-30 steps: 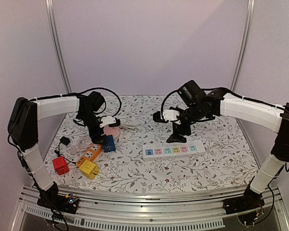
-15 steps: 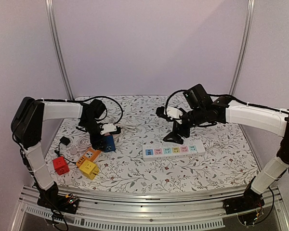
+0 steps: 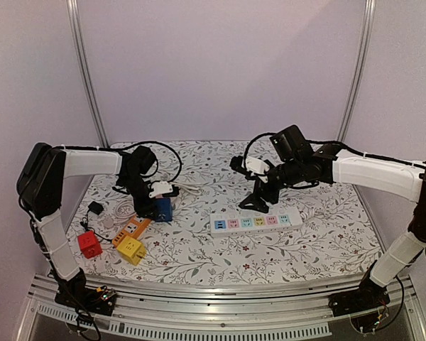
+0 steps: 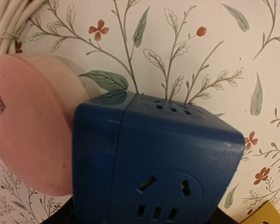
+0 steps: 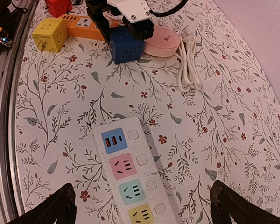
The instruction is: Insert the plug
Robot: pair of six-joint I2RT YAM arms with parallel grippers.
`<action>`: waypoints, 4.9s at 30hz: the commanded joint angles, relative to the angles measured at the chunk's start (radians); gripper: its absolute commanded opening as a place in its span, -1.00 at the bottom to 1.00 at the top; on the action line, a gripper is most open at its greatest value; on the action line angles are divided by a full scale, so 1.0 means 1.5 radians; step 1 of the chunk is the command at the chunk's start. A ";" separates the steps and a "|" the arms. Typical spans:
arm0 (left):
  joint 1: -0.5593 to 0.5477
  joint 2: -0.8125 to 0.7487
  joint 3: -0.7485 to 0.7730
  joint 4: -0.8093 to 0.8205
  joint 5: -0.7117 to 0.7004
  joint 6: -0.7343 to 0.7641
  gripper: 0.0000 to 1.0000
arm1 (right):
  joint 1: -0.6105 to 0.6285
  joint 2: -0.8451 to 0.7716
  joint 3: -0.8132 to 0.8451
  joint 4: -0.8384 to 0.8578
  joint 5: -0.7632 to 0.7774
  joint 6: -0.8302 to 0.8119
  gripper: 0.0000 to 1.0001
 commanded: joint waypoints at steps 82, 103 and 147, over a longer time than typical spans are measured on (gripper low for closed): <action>-0.448 -0.628 -0.387 0.440 -0.444 0.443 0.99 | 0.112 0.189 0.354 -0.193 -0.064 0.287 -1.00; -0.059 -0.796 -0.384 0.144 -0.174 -0.497 0.99 | 0.063 0.281 0.409 -0.492 0.002 -0.338 -1.00; 0.045 -0.864 -0.490 0.236 -0.040 -0.588 0.99 | 0.046 0.427 0.516 -0.561 0.110 -0.279 -1.00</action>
